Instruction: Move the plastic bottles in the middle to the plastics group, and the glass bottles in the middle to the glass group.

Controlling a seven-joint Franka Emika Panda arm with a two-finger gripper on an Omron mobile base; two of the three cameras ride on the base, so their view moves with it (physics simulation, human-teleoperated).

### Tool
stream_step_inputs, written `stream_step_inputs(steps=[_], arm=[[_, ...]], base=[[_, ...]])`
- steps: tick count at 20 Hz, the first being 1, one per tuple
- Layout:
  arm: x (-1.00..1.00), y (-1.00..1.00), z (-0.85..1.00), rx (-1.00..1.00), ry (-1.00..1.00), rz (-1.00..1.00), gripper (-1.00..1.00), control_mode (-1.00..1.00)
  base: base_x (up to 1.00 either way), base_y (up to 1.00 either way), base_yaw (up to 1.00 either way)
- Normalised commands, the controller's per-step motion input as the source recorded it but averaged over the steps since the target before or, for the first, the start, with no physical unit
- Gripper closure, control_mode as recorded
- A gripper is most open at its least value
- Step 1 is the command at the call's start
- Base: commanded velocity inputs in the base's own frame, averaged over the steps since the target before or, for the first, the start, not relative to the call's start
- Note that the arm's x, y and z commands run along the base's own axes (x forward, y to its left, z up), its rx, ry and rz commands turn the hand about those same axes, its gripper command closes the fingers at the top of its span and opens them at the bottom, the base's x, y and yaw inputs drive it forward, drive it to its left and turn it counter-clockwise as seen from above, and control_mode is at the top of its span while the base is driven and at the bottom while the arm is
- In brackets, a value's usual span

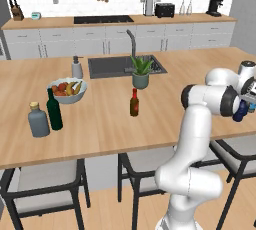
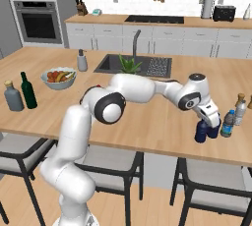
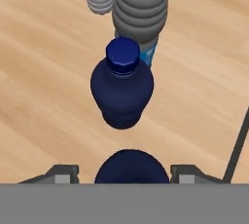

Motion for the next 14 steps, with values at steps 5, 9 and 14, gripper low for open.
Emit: stream_step_inputs(steps=[5, 9, 14], arm=[[-0.04, 0.02, 0.26, 0.0, -0.11, 0.22, -1.0, -1.0], [-0.27, 0.24, 0.65, -0.05, -0.14, 0.24, -1.0, -1.0], [-0.68, 0.48, 0.54, -0.17, -0.18, 0.22, -1.0, -1.0]], base=[[0.0, 0.0, 0.0], [0.0, 0.0, 0.0], [0.0, 0.0, 0.0]])
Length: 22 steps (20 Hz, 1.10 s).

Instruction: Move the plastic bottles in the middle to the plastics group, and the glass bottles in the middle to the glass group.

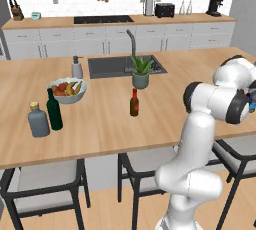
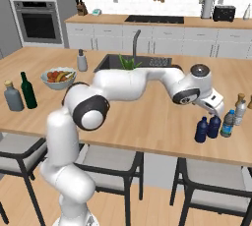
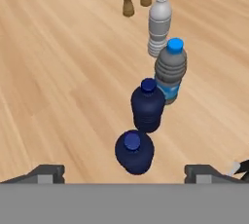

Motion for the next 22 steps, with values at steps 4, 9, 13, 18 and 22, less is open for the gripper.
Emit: stream_step_inputs(steps=[4, 9, 13, 18, 22], arm=[[-0.57, 0.9, 0.17, -0.15, -0.07, 0.07, -1.0, -1.0], [-0.41, 1.0, 0.21, -0.07, 0.0, 0.08, -1.0, -1.0], [-0.25, 1.0, 0.21, -0.06, 0.0, 0.07, -1.0, -1.0], [-0.16, 0.99, 0.12, -0.02, 0.04, 0.05, -1.0, -1.0], [-0.13, 0.98, 0.28, 0.0, 0.01, 0.08, -1.0, -1.0]], base=[[0.0, 0.0, 0.0], [0.0, 0.0, 0.0], [0.0, 0.0, 0.0], [0.0, 0.0, 0.0], [0.0, 0.0, 0.0]])
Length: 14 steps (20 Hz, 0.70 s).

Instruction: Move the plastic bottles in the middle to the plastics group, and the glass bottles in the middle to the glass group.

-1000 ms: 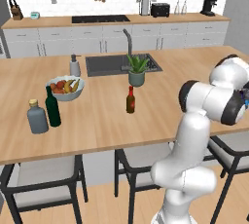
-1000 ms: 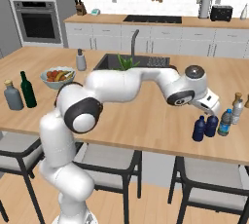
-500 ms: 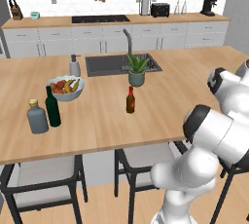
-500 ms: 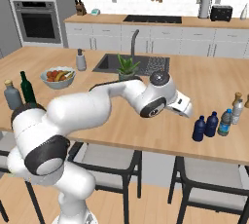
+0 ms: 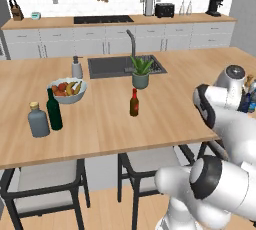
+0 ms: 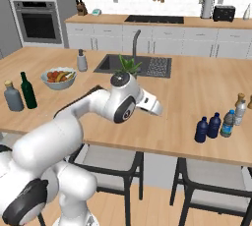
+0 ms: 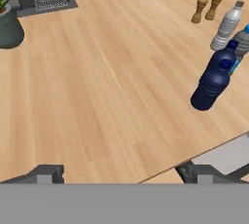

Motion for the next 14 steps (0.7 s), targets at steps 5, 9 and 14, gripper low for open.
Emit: stream_step_inputs(steps=[5, 9, 14], arm=[[-0.03, 0.96, 0.38, 0.02, 0.0, 0.07, -1.0, -1.0], [0.0, 0.84, 0.51, 0.14, 0.02, 0.11, -1.0, -1.0], [0.07, 0.75, 0.4, 0.12, 0.0, 0.13, -1.0, -1.0]], base=[[0.0, 0.0, 0.0], [0.0, 0.0, 0.0], [0.0, 0.0, 0.0]])
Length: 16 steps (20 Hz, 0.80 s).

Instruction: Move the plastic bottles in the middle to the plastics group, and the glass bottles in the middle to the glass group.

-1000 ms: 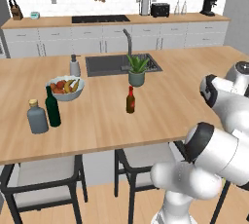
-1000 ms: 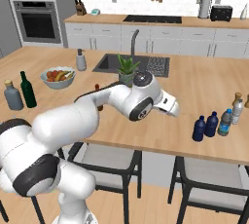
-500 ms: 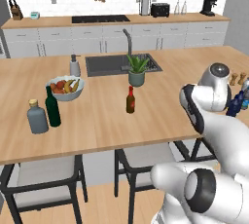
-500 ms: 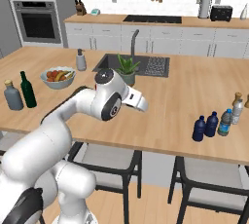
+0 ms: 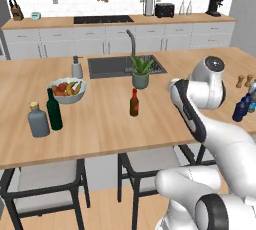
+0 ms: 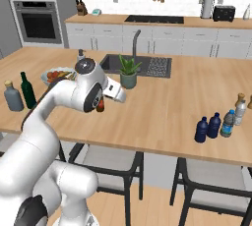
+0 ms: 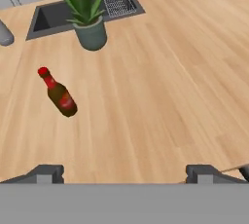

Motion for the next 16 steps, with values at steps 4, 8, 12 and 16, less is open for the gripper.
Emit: stream_step_inputs(steps=[4, 8, 12, 16], arm=[[0.2, 0.65, 0.24, 0.1, 0.0, 0.46, -1.0, -1.0], [0.32, 0.57, 0.08, -0.04, 0.0, 0.29, -1.0, -1.0], [0.45, 0.41, 0.01, -0.04, 0.04, 0.21, -1.0, -1.0], [0.47, 0.37, 0.01, -0.09, 0.18, 0.12, -1.0, -1.0]], base=[[0.0, 0.0, 0.0], [0.0, 0.0, 0.0], [0.0, 0.0, 0.0], [0.0, 0.0, 0.0]])
